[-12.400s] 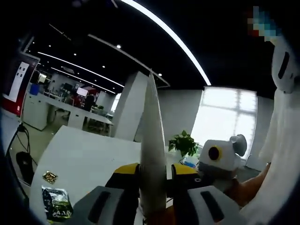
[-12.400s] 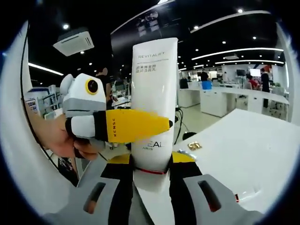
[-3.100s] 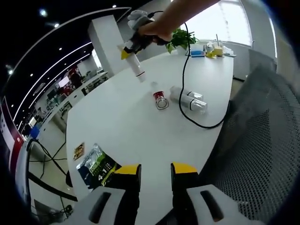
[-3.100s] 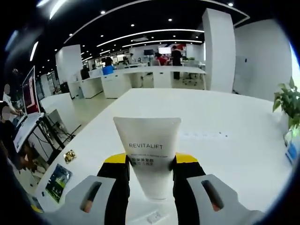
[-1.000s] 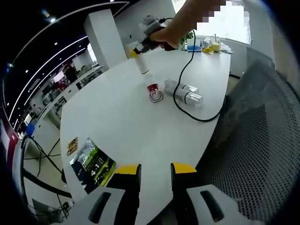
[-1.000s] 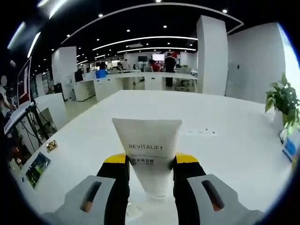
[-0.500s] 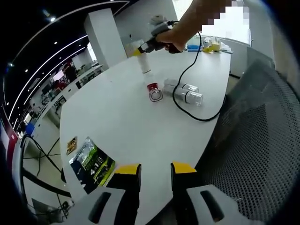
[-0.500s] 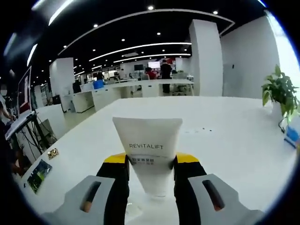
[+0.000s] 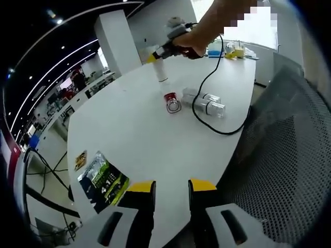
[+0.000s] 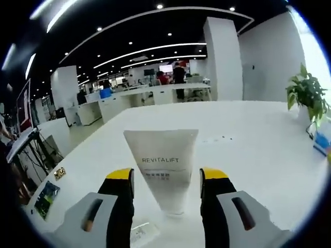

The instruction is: Arrange the skincare products in the storage area until every visible bottle or jar stands upright without overlapping.

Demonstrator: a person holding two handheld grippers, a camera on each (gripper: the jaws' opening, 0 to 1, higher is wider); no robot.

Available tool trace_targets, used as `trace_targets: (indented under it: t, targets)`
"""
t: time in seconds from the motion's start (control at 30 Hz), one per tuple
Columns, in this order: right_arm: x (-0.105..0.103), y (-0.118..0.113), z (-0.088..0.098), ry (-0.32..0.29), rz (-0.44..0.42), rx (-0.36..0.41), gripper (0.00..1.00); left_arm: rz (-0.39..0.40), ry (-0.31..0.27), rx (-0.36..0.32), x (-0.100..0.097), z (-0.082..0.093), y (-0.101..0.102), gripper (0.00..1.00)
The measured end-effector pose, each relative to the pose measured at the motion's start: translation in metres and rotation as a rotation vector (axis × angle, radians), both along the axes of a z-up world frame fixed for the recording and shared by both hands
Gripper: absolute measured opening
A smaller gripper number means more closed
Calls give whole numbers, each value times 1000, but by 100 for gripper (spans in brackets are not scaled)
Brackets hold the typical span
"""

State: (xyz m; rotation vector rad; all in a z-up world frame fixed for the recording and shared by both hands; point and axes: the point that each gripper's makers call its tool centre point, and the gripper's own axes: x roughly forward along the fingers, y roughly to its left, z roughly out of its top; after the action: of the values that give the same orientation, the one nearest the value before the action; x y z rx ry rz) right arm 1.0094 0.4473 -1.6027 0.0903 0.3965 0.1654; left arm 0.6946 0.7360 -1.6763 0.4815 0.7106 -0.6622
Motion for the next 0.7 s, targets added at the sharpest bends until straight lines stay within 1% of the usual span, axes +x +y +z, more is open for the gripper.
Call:
trace_targets:
  t: [0.1,0.17,0.23,0.3,0.47,0.5,0.53,0.6,0.67,0.7]
  targets:
    - [-6,-2,-3,21,-25,24,53,5,-10,-5,1,2,0,25]
    - [-15,4,-2,37,-27,39,55,6,-13,-6,1,3,0,25]
    - [-29,12,-1,60,-12,29,56,7,-20,-9,2,4,1,25]
    - [-38,18,0,72,7,31,56,9,-24,-11,2,5,1,25]
    - [-60,24,2,99,26,29,56,11,-40,-18,4,8,1,25]
    - [-64,25,1,110,29,34,56,11,-41,-19,4,9,1,25]
    - [-71,28,-2,141,45,35,55,11,-46,-20,4,9,1,25]
    - [-81,29,-6,182,69,-13,54,10,-51,-22,4,10,0,25]
    - [-88,34,-7,205,95,-17,53,10,-56,-24,5,11,0,25]
    - [-90,36,-5,200,108,-28,52,10,-59,-24,5,11,0,25]
